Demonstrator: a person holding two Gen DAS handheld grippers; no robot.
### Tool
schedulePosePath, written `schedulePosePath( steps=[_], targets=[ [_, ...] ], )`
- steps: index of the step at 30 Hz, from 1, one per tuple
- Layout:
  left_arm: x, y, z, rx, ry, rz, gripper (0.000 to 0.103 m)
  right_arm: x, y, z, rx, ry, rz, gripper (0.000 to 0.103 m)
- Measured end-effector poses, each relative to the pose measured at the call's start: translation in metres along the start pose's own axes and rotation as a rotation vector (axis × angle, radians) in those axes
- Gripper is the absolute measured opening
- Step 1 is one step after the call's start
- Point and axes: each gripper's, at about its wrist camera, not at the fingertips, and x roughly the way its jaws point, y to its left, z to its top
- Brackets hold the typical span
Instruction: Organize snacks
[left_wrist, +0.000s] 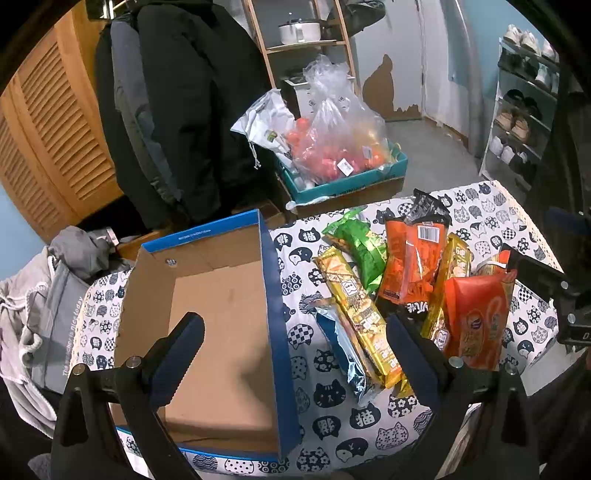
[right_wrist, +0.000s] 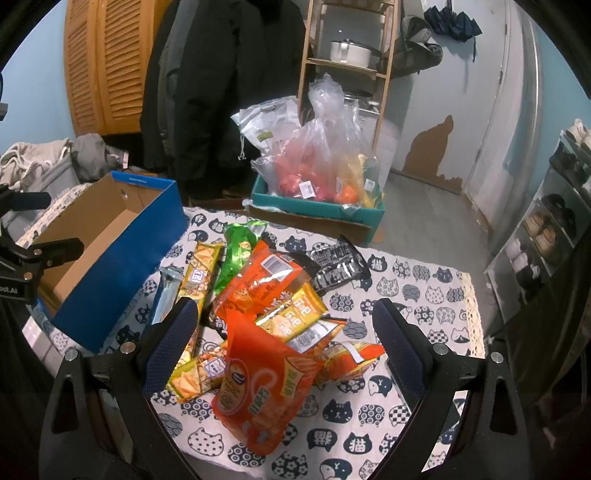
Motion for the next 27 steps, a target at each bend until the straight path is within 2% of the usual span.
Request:
schedulePosePath(
  steps=[27],
  targets=[
    [0.008, -0.013, -0.005, 0.03, 0.038, 0.001, 0.1, 0.0, -0.001, -0.002, -0.002, 0.005, 0.0, 0.094]
  ],
)
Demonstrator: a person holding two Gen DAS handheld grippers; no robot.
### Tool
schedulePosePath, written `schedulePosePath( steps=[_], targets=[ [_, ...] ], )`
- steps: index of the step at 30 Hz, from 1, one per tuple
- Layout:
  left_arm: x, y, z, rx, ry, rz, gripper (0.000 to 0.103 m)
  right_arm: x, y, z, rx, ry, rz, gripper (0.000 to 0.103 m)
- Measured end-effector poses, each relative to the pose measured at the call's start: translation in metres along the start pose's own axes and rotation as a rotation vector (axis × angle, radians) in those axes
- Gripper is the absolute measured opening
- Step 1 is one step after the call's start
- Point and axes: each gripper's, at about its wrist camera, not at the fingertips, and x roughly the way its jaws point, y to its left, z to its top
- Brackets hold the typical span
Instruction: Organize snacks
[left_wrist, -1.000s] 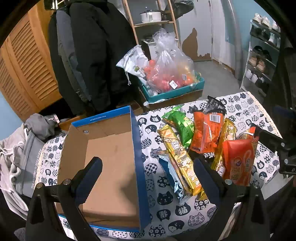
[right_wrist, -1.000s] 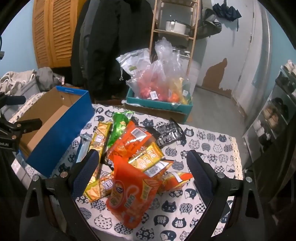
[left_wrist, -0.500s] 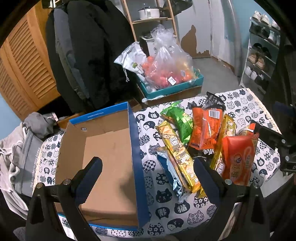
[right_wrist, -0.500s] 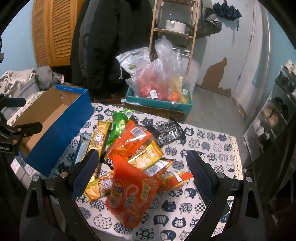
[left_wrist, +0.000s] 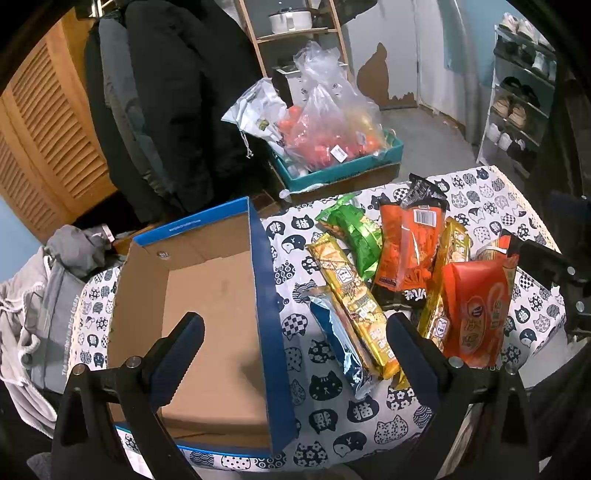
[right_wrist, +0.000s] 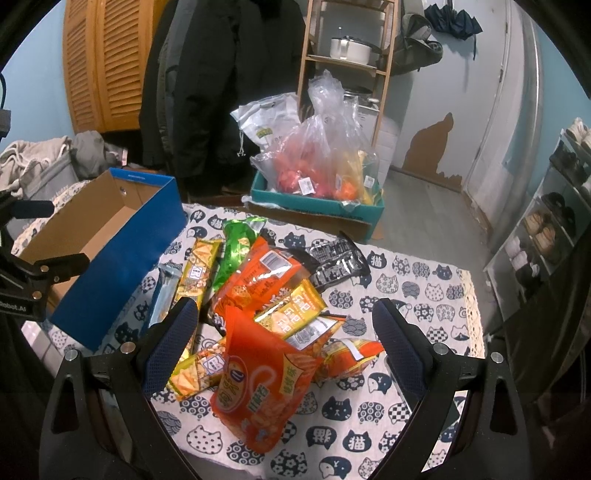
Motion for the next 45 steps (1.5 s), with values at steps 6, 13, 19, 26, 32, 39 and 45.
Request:
schedulePosePath(
  steps=[6, 13, 19, 26, 32, 39, 45],
  targets=[
    [0.0, 0.0, 0.0, 0.0, 0.001, 0.001, 0.1, 0.0, 0.0, 0.0, 0.0, 0.001, 0.0, 0.094],
    [0.001, -0.001, -0.002, 0.001, 0.002, -0.001, 0.1, 0.0, -0.001, 0.0, -0.001, 0.002, 0.0, 0.094],
    [0.002, -0.002, -0.004, 0.005, 0.006, -0.002, 0.1, 0.0, -0.001, 0.0, -0.001, 0.003, 0.0, 0.094],
    [0.004, -0.004, -0.006, 0.01, 0.015, -0.01, 0.1, 0.0, -0.001, 0.0, -0.002, 0.004, 0.0, 0.094],
    [0.006, -0.009, -0.005, 0.023, 0.029, -0.015, 0.1, 0.002, -0.005, -0.007, 0.005, 0.008, -0.001, 0.094],
    [0.011, -0.012, -0.002, 0.027, 0.051, -0.024, 0.1, 0.001, -0.01, -0.012, 0.013, 0.018, -0.006, 0.094],
    [0.016, -0.017, -0.003, 0.037, 0.067, -0.029, 0.1, 0.001, -0.011, -0.009, 0.017, 0.026, -0.007, 0.094]
  ],
)
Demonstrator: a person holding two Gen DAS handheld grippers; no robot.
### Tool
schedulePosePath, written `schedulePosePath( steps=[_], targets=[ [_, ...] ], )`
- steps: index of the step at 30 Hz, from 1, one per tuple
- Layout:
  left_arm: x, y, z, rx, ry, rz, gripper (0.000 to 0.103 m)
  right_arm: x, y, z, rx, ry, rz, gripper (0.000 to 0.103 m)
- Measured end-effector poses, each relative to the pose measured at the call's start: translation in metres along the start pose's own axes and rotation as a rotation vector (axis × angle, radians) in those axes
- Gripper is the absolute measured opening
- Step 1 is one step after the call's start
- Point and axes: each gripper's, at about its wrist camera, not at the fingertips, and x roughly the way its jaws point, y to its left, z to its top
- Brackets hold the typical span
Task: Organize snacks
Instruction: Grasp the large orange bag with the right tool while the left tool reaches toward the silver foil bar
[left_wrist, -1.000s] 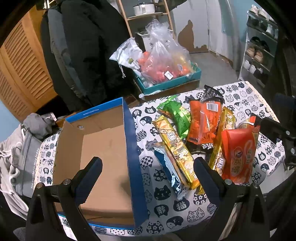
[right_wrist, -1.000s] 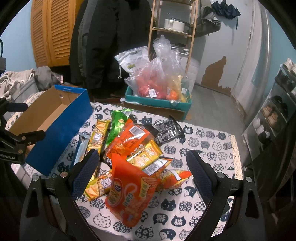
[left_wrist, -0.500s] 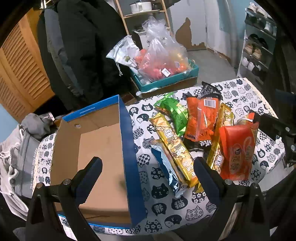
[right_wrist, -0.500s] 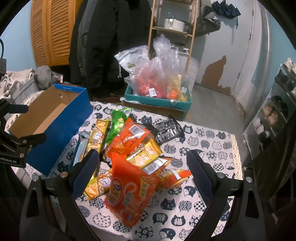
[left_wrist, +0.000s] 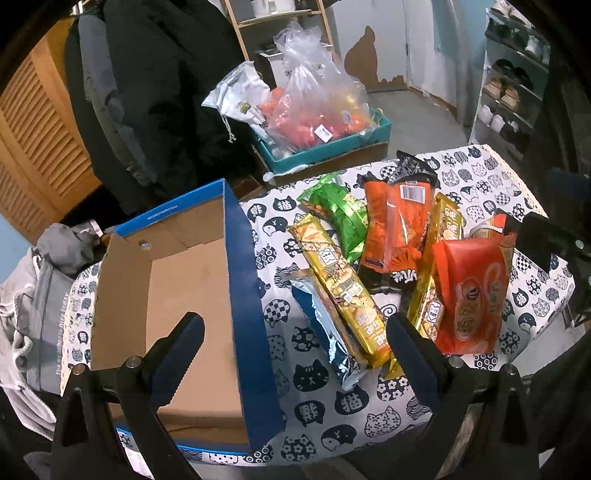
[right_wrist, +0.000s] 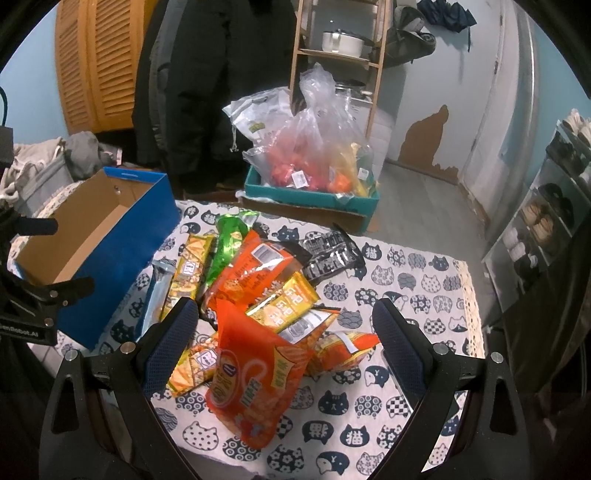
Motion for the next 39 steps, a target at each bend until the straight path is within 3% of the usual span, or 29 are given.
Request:
schedulePosePath(
  steps=[8, 18, 26, 32, 39],
  targets=[
    [0.013, -0.01, -0.002, 0.006, 0.04, -0.034, 0.1, 0.004, -0.007, -0.003, 0.001, 0.035, -0.029, 0.094],
    [0.04, -0.028, -0.003, -0.008, 0.108, -0.067, 0.1, 0.014, -0.02, -0.013, 0.08, 0.105, -0.004, 0.094],
    [0.06, -0.04, -0.009, 0.013, 0.138, -0.062, 0.1, 0.033, -0.013, -0.037, 0.067, 0.181, -0.008, 0.094],
    [0.08, -0.045, -0.017, 0.028, 0.185, -0.053, 0.1, 0.055, -0.017, -0.053, 0.133, 0.273, 0.043, 0.094],
    [0.096, -0.032, -0.021, -0.029, 0.237, -0.067, 0.1, 0.071, -0.016, -0.062, 0.144, 0.313, 0.044, 0.094]
  ],
)
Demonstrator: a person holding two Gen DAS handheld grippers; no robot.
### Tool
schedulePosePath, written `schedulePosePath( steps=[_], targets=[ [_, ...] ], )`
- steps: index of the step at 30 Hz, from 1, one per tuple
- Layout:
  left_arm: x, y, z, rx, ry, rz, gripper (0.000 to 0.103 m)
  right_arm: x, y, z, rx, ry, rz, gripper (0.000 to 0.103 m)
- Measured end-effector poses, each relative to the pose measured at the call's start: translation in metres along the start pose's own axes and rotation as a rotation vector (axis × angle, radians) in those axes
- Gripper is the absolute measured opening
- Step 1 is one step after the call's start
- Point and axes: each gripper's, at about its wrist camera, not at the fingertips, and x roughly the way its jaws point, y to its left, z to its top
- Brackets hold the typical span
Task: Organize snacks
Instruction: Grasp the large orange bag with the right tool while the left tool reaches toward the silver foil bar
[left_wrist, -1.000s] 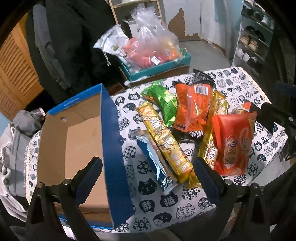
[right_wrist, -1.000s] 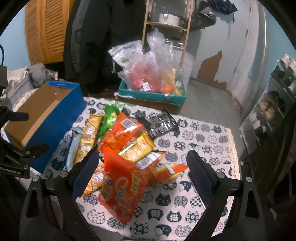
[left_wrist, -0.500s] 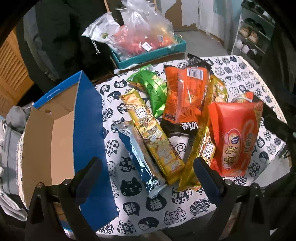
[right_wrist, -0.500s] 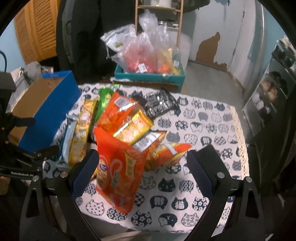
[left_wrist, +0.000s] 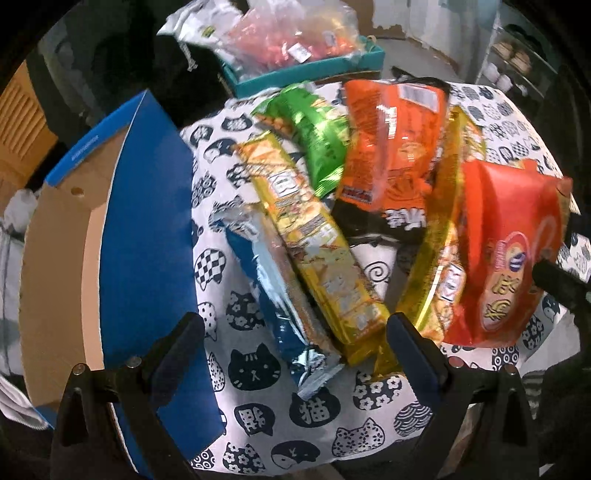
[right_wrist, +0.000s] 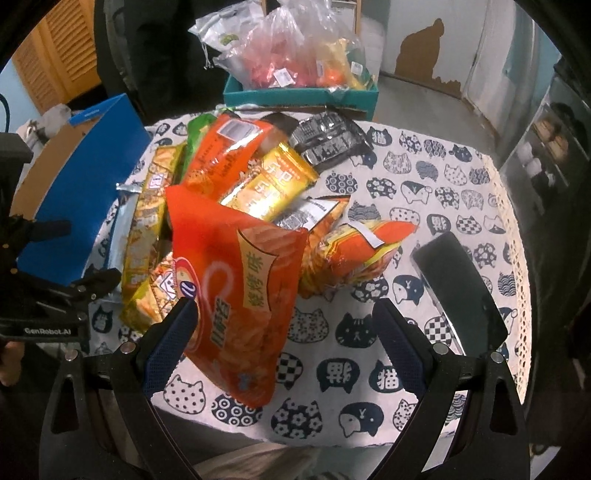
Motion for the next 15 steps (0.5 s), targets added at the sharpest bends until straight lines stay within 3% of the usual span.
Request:
schedulePosePath(
  steps=[15],
  targets=[
    [0.006, 0.044, -0.003, -0.092, 0.002, -0.003, 0.1, 0.039, 0.029, 0.003, -0.044, 0.047, 0.022, 0.094]
  ],
)
